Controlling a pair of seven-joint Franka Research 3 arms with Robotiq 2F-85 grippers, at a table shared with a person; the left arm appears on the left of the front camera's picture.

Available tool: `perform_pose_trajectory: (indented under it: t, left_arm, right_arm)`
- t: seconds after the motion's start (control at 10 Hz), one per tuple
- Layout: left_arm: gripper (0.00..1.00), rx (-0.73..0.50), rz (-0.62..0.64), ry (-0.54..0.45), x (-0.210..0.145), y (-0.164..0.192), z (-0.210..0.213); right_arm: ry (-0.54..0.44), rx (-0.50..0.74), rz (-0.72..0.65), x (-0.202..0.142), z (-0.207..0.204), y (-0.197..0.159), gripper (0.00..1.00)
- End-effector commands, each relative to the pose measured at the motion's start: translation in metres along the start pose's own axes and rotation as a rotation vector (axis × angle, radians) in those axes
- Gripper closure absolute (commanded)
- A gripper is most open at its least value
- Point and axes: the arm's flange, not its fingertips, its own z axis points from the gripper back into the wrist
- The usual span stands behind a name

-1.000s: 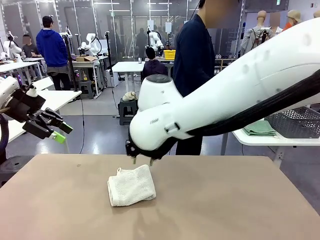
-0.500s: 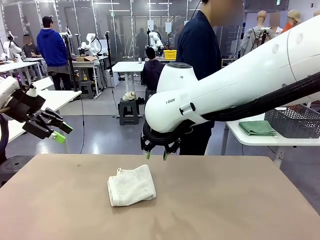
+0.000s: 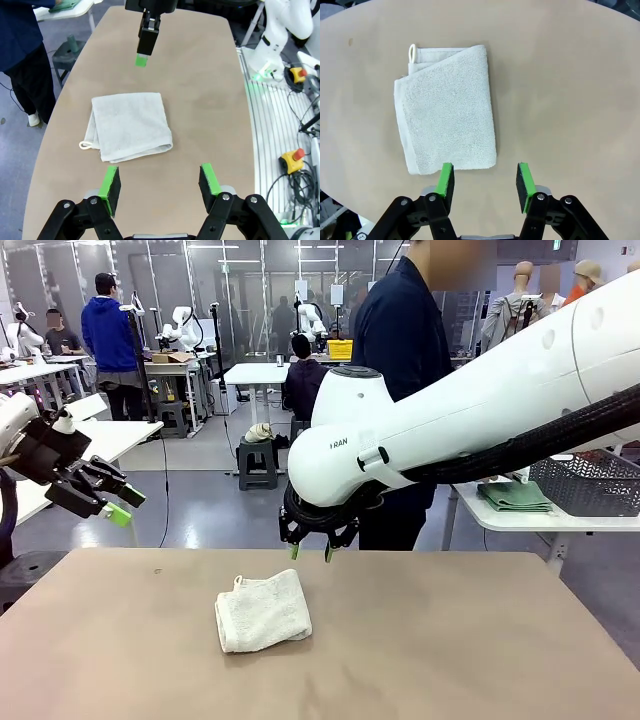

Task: Fold the towels and place them in the basket.
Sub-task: When a person lays out a Towel with hook on the table, fold it in half twice, then place the folded Towel with hook on the right side of the table.

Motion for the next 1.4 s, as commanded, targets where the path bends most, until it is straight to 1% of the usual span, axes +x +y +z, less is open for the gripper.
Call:
perform_pose_trajectory:
  t: [0.0, 0.6, 0.7, 0.8, 0.9, 1.3]
  left_arm:
    - [0.2, 0.0, 0.003, 0.01, 0.003, -0.001, 0.002]
    - [0.2, 0.0, 0.003, 0.01, 0.003, -0.001, 0.002]
    - [0.2, 0.0, 0.003, 0.01, 0.003, -0.001, 0.002]
    - [0.2, 0.0, 0.003, 0.01, 0.003, -0.001, 0.002]
    - [0.2, 0.0, 0.003, 0.01, 0.003, -0.001, 0.002]
    - [0.2, 0.0, 0.003, 0.01, 0.003, -0.001, 0.002]
  right_arm:
    - [-0.016, -0.009, -0.025, 0.001, -0.002, 0.003, 0.37]
    - [-0.016, -0.009, -0.025, 0.001, -0.002, 0.003, 0.37]
    - [0.0, 0.0, 0.0, 0.0, 0.0, 0.0, 0.37]
    - [0.007, 0.003, -0.018, -0.003, -0.013, -0.006, 0.37]
    - [-0.011, -0.013, -0.024, -0.01, -0.026, -0.012, 0.37]
    - [0.089, 0.009, -0.031, -0.036, -0.074, -0.023, 0.37]
